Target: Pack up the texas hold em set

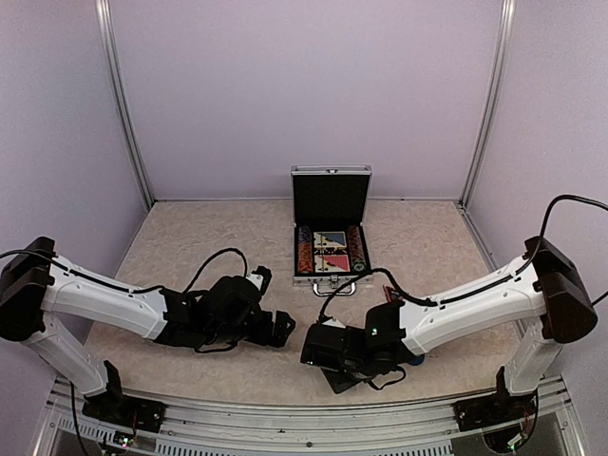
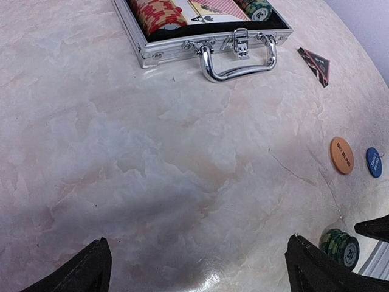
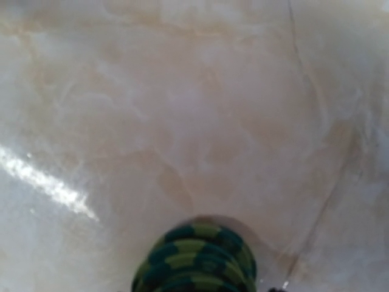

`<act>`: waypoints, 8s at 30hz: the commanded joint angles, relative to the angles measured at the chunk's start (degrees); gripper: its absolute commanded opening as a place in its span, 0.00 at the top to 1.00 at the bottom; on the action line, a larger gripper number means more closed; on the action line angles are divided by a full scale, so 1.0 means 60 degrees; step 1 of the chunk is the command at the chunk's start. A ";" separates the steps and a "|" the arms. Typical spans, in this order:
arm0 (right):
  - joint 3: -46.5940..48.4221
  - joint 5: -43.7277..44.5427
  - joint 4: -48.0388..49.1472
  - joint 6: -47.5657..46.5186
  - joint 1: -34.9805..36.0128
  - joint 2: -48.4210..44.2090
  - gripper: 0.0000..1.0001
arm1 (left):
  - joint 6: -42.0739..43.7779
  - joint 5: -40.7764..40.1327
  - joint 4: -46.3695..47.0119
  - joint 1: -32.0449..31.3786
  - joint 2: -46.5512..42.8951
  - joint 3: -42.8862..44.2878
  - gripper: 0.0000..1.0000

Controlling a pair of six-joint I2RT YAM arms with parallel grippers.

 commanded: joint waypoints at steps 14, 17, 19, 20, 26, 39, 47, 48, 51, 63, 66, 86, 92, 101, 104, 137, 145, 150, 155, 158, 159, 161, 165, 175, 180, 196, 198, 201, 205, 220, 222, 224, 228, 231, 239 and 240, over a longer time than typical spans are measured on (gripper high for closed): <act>-0.0343 0.0554 -0.1763 0.0567 -0.0655 -0.3693 0.00 | 0.2097 0.1378 -0.0813 -0.1379 -0.0035 0.1086 0.01; -0.0852 0.0510 -0.2073 0.0742 -0.1114 -0.4380 0.00 | 0.2540 0.1913 -0.1169 -0.1762 0.0316 0.1729 0.01; -0.1037 0.0562 -0.2184 0.0798 -0.1310 -0.4705 0.00 | 0.2765 0.2198 -0.1384 -0.1975 0.0589 0.2147 0.01; -0.1134 0.0566 -0.2161 0.0789 -0.1391 -0.4849 0.00 | 0.2880 0.2386 -0.1472 -0.2044 0.0709 0.2355 0.01; -0.1264 0.0563 -0.2098 0.0595 -0.1706 -0.4924 0.00 | 0.3655 0.3418 -0.2587 -0.2181 0.2009 0.3932 0.01; -0.1324 0.0670 -0.2060 0.0427 -0.1857 -0.5304 0.00 | 0.4976 0.3563 -0.5246 -0.2224 0.4169 0.6564 0.01; -0.1342 0.0755 -0.2176 0.0391 -0.2012 -0.5600 0.00 | 0.5071 0.3273 -0.5959 -0.2284 0.4978 0.7346 0.01; -0.1325 0.0755 -0.2177 0.0379 -0.2028 -0.5613 0.00 | 0.5109 0.3236 -0.6074 -0.2286 0.5058 0.7456 0.01; -0.1330 0.0755 -0.2165 0.0331 -0.2055 -0.5615 0.00 | 0.5192 0.3080 -0.6346 -0.2325 0.5382 0.7777 0.01; -0.1549 0.0674 -0.2026 0.0195 -0.2235 -0.5796 0.00 | 0.5249 0.2468 -0.6706 -0.2445 0.6093 0.8376 0.09; -0.1585 0.0656 -0.2010 0.0192 -0.2249 -0.5862 0.00 | 0.5250 0.2423 -0.6711 -0.2420 0.6193 0.8420 0.13; -0.1645 0.0636 -0.1826 0.0104 -0.2257 -0.5779 0.00 | 0.5196 0.2476 -0.6605 -0.2269 0.6452 0.8490 0.41; -0.1647 0.0623 -0.1790 0.0053 -0.2286 -0.5732 0.00 | 0.5213 0.2444 -0.6667 -0.2269 0.6520 0.8555 0.48; -0.1718 0.0565 -0.1710 0.0015 -0.2358 -0.5722 0.00 | 0.5226 0.2477 -0.6729 -0.2288 0.6491 0.8572 0.63; -0.1734 0.0543 -0.1687 -0.0005 -0.2358 -0.5718 0.00 | 0.5228 0.2448 -0.6781 -0.2311 0.6491 0.8593 0.64; -0.1383 -0.0694 -0.1269 -0.0489 -0.1993 -0.4305 0.00 | 0.4339 0.2444 -0.5307 -0.1531 0.2931 0.4934 0.01; -0.0496 -0.1108 -0.0791 -0.0550 -0.1243 -0.2602 0.00 | 0.3119 0.1635 -0.4825 0.0101 0.0141 0.2840 0.01; 0.0187 -0.1190 -0.0770 -0.0331 -0.0931 -0.1465 0.00 | 0.2234 0.0802 -0.4523 0.1071 -0.1046 0.1906 0.01; 0.0490 -0.1215 -0.0706 0.0545 -0.0765 -0.0892 0.00 | 0.1970 0.0032 -0.4715 0.1151 -0.1475 0.1795 0.01; 0.0620 -0.1389 -0.0572 0.0679 -0.0634 -0.0508 0.00 | 0.1947 -0.0005 -0.4574 0.1144 -0.1521 0.1697 0.01; 0.0704 -0.1417 -0.0565 0.0625 -0.0567 -0.0367 0.00 | 0.1959 0.0032 -0.4495 0.1151 -0.1555 0.1660 0.01; 0.0850 -0.1462 -0.0526 0.0438 -0.0445 -0.0056 0.00 | 0.1974 0.0097 -0.4353 0.1146 -0.1579 0.1579 0.01; 0.0928 -0.1638 -0.0373 0.0083 -0.0339 0.0291 0.01 | 0.2005 0.0126 -0.4227 0.1144 -0.1565 0.1497 0.01; 0.0294 -0.1604 -0.0321 -0.0262 -0.0529 0.0196 0.04 | 0.2020 0.0075 -0.4087 0.1144 -0.1604 0.1463 0.01; 0.0062 -0.1672 -0.0030 -0.0411 -0.0690 0.0230 0.08 | 0.2033 0.0090 -0.4099 0.1151 -0.1458 0.1660 0.01; -0.0180 -0.1899 0.0456 -0.0841 -0.1026 0.0332 0.28 | 0.2016 0.0119 -0.4042 0.1129 -0.1205 0.1711 0.01; -0.0016 -0.1870 0.0343 -0.0870 -0.1026 0.0432 0.32 | 0.2033 0.0115 -0.4031 0.1130 -0.1200 0.1719 0.01; 0.0093 -0.1886 0.0196 -0.0897 -0.1026 0.0535 0.35 | 0.2049 0.0100 -0.4025 0.1133 -0.1186 0.1710 0.01; 0.0072 -0.1896 0.0097 -0.0807 -0.1011 0.0519 0.39 | 0.2064 0.0090 -0.4012 0.1135 -0.1188 0.1672 0.01; 0.0504 -0.1620 -0.0506 -0.0688 -0.0777 0.0864 0.50 | 0.2122 0.0032 -0.3994 0.1144 -0.1195 0.1625 0.01; 0.0501 -0.1608 -0.0517 -0.0688 -0.0764 0.0847 0.53 | 0.2109 0.0031 -0.3998 0.1153 -0.1200 0.1610 0.01; 0.0511 -0.1604 -0.0542 -0.0685 -0.0776 0.0833 0.56 | 0.2108 0.0024 -0.4011 0.1153 -0.1215 0.1594 0.01; 0.0513 -0.1608 -0.0538 -0.0691 -0.0761 0.0827 0.62 | 0.2108 0.0002 -0.4012 0.1145 -0.1236 0.1595 0.01; 0.0513 -0.1607 -0.0540 -0.0677 -0.0763 0.0828 0.62 | 0.2108 0.0002 -0.4027 0.1144 -0.1247 0.1608 0.01; 0.0603 -0.1564 -0.0594 -0.0752 -0.0763 0.0684 0.43 | 0.2106 0.0031 -0.4042 0.1146 -0.1293 0.1595 0.01; 0.0630 -0.1551 -0.0608 -0.0778 -0.0755 0.0630 0.40 | 0.2107 0.0031 -0.4055 0.1144 -0.1301 0.1594 0.01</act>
